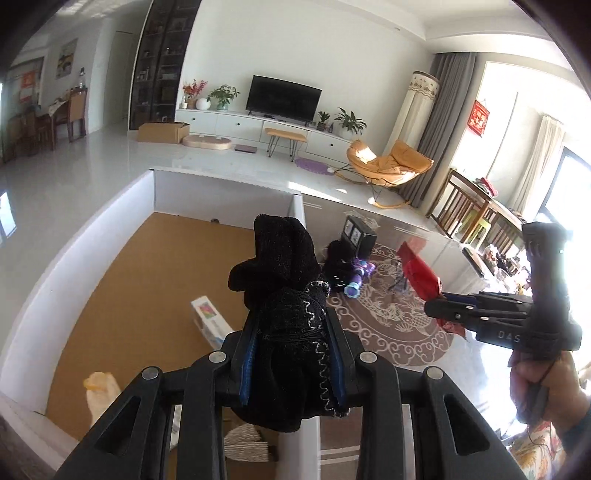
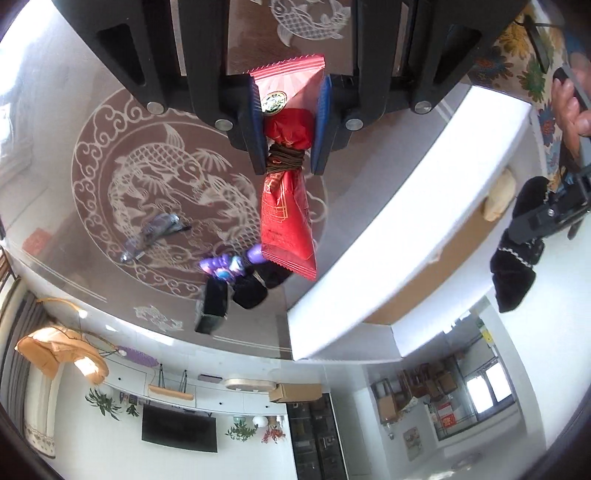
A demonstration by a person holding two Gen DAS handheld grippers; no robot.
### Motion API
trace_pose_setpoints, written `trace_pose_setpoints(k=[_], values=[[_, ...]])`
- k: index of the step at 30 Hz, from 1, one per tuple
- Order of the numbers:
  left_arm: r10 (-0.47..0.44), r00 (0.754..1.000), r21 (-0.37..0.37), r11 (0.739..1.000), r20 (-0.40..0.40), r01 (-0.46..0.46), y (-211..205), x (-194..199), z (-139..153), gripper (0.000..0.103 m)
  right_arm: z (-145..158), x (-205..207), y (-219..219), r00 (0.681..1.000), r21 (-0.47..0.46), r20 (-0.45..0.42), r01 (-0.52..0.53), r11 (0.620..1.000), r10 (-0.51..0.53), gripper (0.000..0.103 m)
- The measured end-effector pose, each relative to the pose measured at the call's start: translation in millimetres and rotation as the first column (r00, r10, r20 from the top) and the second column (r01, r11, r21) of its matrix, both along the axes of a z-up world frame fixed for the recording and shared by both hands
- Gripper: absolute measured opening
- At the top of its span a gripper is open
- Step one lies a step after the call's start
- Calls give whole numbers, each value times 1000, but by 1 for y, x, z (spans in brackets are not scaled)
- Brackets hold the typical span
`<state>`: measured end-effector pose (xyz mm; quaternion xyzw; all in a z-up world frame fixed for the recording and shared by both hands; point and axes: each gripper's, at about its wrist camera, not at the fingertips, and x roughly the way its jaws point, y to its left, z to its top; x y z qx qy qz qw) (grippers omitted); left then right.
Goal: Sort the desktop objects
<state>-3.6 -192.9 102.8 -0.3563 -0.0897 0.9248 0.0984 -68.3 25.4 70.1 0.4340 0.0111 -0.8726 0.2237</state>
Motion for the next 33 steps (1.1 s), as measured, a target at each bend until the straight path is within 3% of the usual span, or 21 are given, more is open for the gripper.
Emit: trace_pose_setpoints(k=[5, 9, 10, 11, 12, 13, 14, 18, 20, 22, 25, 28, 29, 30, 33], values=[[144, 983, -98, 986, 112, -133, -69, -18, -25, 32, 29, -6, -113, 983, -120, -7, -184, 975, 185, 25], [199, 952, -180, 971, 232, -159, -88, -26, -55, 38, 3, -2, -190, 955, -97, 58, -286, 953, 292, 26], [223, 941, -202, 964, 252, -175, -91, -25, -63, 41, -9, -1, -204, 946, -78, 89, -305, 949, 311, 31], [241, 935, -212, 959, 259, -189, -92, -25, -67, 53, -19, 1, -214, 942, -62, 109, -314, 948, 319, 48], [251, 934, -212, 957, 256, -199, -93, -24, -70, 69, -26, 3, -220, 941, -49, 109, -317, 947, 321, 57], [254, 937, -202, 957, 242, -208, -92, -19, -70, 73, -29, 6, -221, 944, -44, 88, -316, 948, 318, 70], [254, 941, -191, 958, 224, -213, -90, -16, -69, 75, -30, 11, -218, 947, -49, 61, -312, 949, 315, 71], [220, 961, -149, 969, 166, -196, -68, -8, -57, 75, -19, 25, -179, 957, -68, -45, -289, 955, 287, 77], [180, 976, -130, 978, 124, -164, -46, -4, -45, 75, -11, 30, -146, 964, -47, -125, -240, 970, 233, 92], [112, 989, -105, 989, 91, -103, -16, 1, -31, 75, -10, 33, -104, 971, -24, -184, -160, 987, 153, 99], [-32, 998, -72, 997, 52, 35, 43, 18, -17, 75, -28, 27, -37, 983, 20, -181, -4, 1000, 8, 102], [-200, 979, -61, 977, 33, 202, 111, 33, -13, 86, -60, 16, 32, 982, 90, -112, 164, 982, -154, 102], [-250, 968, -57, 966, 36, 251, 133, 35, -16, 96, -69, 15, 56, 974, 105, -94, 214, 971, -205, 102], [-289, 956, -52, 955, 41, 291, 153, 37, -22, 100, -78, 14, 78, 965, 124, -79, 260, 958, -252, 102], [-346, 932, -83, 931, 107, 355, 207, 30, -55, 100, -101, 16, 129, 936, 169, -38, 352, 921, -351, 102]])
